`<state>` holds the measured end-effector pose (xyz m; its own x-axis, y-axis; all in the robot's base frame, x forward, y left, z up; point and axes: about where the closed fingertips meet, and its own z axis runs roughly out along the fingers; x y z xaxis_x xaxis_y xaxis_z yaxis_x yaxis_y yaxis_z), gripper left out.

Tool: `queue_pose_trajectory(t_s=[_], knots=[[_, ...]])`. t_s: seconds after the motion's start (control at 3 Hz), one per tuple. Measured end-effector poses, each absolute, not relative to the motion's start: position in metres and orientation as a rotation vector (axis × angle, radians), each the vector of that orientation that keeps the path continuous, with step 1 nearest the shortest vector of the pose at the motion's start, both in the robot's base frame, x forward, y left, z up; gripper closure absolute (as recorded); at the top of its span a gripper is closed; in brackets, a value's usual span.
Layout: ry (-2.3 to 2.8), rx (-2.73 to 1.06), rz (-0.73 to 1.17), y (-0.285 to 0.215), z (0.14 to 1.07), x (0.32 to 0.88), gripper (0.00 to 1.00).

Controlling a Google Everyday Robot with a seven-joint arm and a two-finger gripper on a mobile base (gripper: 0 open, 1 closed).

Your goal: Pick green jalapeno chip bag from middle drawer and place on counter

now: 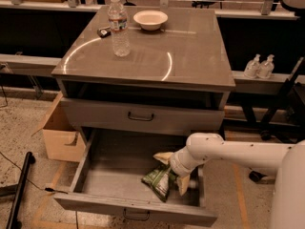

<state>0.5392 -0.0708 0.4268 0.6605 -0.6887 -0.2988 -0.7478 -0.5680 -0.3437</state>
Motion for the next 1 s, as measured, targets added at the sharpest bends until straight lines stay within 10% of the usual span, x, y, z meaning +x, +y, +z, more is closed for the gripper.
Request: queue_pose_trajectory(t_s=[1.0], knots=[[1.086,-2.41,0.273,-0.046,0.402,0.547,0.43]])
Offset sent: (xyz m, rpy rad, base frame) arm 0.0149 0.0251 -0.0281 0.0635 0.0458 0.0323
